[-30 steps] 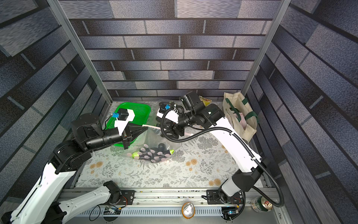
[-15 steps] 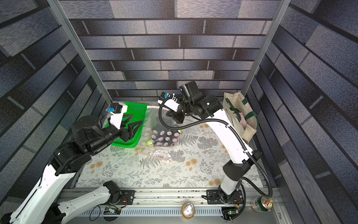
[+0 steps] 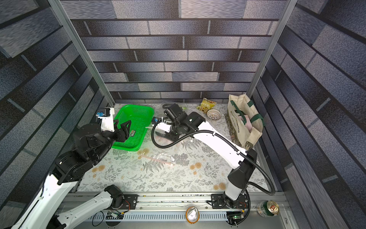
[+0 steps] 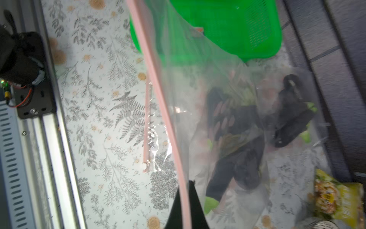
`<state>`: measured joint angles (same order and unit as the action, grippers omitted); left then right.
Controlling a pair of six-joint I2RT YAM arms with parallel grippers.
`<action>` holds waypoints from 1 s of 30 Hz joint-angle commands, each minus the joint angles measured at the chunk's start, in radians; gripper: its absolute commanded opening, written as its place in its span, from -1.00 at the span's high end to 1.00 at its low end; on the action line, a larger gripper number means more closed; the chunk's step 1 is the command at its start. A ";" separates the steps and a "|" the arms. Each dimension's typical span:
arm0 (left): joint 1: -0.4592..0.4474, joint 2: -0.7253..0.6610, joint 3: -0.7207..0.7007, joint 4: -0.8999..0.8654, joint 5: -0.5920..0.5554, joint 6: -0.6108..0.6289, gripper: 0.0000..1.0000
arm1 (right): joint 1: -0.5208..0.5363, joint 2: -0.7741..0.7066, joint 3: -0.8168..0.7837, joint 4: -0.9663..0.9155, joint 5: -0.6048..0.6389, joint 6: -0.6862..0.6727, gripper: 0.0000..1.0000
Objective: Place the eggplant in a zip-top bag and seal the zipper
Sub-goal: Place the eggplant in the zipper food storage bag.
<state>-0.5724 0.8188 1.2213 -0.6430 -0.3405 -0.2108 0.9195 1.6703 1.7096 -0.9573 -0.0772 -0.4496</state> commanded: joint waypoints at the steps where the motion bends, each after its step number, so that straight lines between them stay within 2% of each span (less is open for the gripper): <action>1: 0.006 0.001 -0.069 0.010 0.023 -0.123 -0.30 | 0.048 -0.016 -0.166 0.144 -0.103 0.107 0.75; 4: 0.008 0.006 -0.139 0.049 0.072 -0.199 -0.30 | 0.067 -0.014 -0.287 0.257 -0.241 0.200 0.14; 5: 0.010 0.008 -0.169 0.075 0.098 -0.226 -0.30 | 0.069 -0.017 -0.312 0.288 -0.277 0.231 0.00; 9: 0.009 0.016 -0.283 0.170 0.164 -0.328 -0.26 | 0.065 -0.093 -0.355 0.341 -0.363 0.288 -0.30; 12: 0.006 0.039 -0.342 0.223 0.202 -0.375 -0.22 | 0.009 -0.188 -0.403 0.385 -0.357 0.376 -0.37; 16: -0.010 0.100 -0.396 0.286 0.232 -0.402 -0.20 | -0.223 -0.284 -0.581 0.500 -0.311 0.694 -0.47; 18: -0.020 0.139 -0.420 0.326 0.237 -0.413 -0.27 | -0.334 -0.297 -0.688 0.516 -0.284 0.836 -0.57; 21: -0.019 0.218 -0.440 0.383 0.263 -0.426 -0.36 | -0.452 -0.300 -0.807 0.578 -0.317 0.970 -0.66; 25: -0.016 0.334 -0.405 0.385 0.301 -0.423 -0.35 | -0.472 -0.273 -0.892 0.688 -0.313 1.048 -0.72; 30: -0.009 0.397 -0.413 0.426 0.295 -0.452 -0.42 | -0.471 -0.175 -0.916 0.815 -0.357 1.106 -0.71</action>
<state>-0.5880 1.2114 0.7982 -0.2649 -0.0547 -0.6315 0.4408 1.4601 0.8024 -0.2737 -0.4034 0.5735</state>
